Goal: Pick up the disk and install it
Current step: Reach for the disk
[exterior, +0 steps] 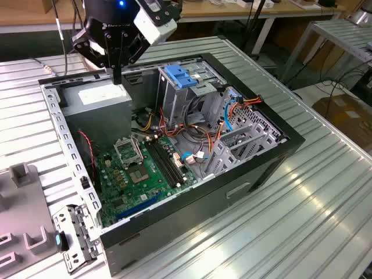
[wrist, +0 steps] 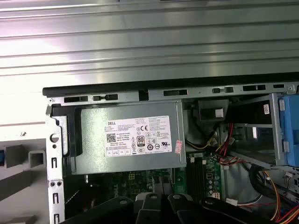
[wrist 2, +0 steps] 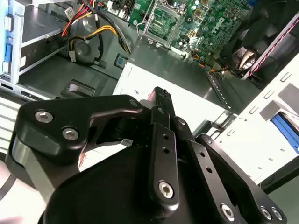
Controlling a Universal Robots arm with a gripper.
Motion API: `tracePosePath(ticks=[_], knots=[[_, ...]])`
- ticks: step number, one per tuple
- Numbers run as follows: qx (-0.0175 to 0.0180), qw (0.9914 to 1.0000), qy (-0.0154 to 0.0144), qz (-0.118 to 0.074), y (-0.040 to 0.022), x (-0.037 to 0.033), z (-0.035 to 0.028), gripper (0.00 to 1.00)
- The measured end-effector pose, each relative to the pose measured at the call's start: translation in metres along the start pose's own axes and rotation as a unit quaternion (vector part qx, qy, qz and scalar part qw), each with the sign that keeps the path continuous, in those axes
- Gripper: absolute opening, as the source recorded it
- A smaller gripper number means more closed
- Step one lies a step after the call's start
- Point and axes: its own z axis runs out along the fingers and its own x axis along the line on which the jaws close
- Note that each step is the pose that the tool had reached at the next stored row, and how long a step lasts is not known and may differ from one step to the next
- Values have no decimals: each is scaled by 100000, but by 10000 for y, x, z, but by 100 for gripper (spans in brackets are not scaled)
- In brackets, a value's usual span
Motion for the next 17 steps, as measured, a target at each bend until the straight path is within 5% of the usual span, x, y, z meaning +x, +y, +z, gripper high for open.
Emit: tracePosePath(ticks=[17], knots=[[3,100000,9,0,-15,220,-5,11]])
